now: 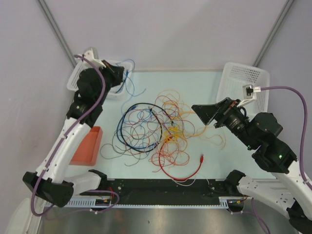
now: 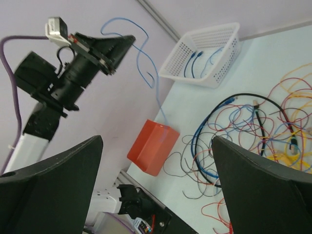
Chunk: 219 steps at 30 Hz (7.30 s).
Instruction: Untangle the cables
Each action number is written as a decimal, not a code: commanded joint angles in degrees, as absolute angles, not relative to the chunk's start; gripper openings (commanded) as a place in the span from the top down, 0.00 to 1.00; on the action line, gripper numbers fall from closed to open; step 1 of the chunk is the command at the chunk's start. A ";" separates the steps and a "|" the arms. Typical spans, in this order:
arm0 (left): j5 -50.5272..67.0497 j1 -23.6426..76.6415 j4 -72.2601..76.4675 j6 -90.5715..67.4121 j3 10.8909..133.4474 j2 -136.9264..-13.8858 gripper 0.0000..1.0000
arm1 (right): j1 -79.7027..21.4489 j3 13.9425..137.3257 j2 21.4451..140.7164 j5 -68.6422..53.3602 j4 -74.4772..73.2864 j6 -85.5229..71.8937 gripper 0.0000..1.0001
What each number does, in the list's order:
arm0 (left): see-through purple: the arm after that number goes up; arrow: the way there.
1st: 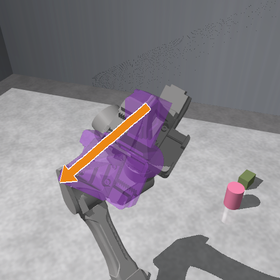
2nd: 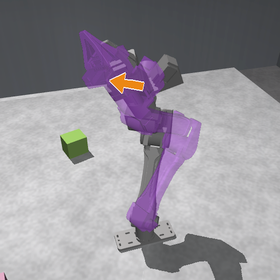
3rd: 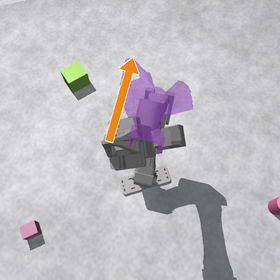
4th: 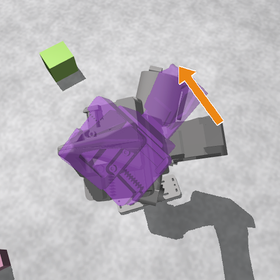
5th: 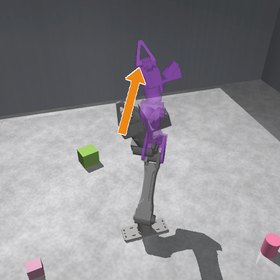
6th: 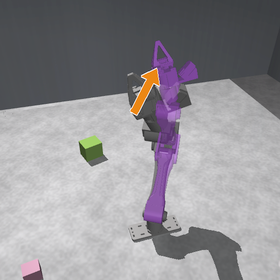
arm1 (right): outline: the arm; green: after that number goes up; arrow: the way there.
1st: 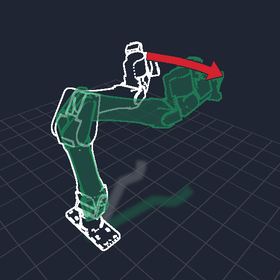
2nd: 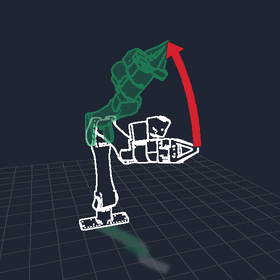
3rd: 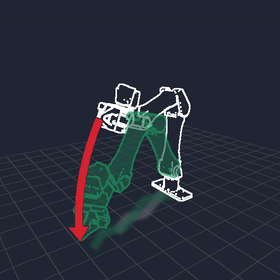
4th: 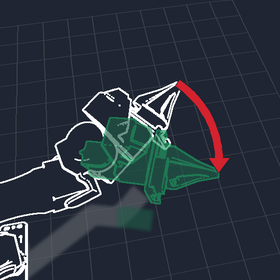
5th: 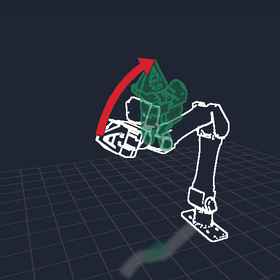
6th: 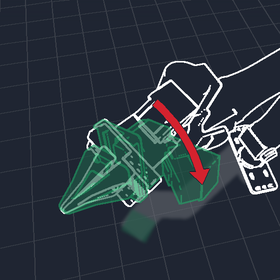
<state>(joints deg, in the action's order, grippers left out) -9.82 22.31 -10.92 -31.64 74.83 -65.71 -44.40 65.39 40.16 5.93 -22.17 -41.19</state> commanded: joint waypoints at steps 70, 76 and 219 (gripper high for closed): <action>-8.89 38.67 0.35 -44.29 55.02 -80.32 0.00 | -37.09 47.29 51.59 2.21 -21.63 -33.57 0.02; -2.72 41.83 -4.21 -46.84 61.69 -92.17 0.00 | -39.20 46.76 50.02 4.38 -22.23 -34.02 0.02; 4.66 44.82 24.87 -31.12 37.82 -47.91 0.00 | -37.44 63.81 45.00 0.70 -12.66 -32.94 1.00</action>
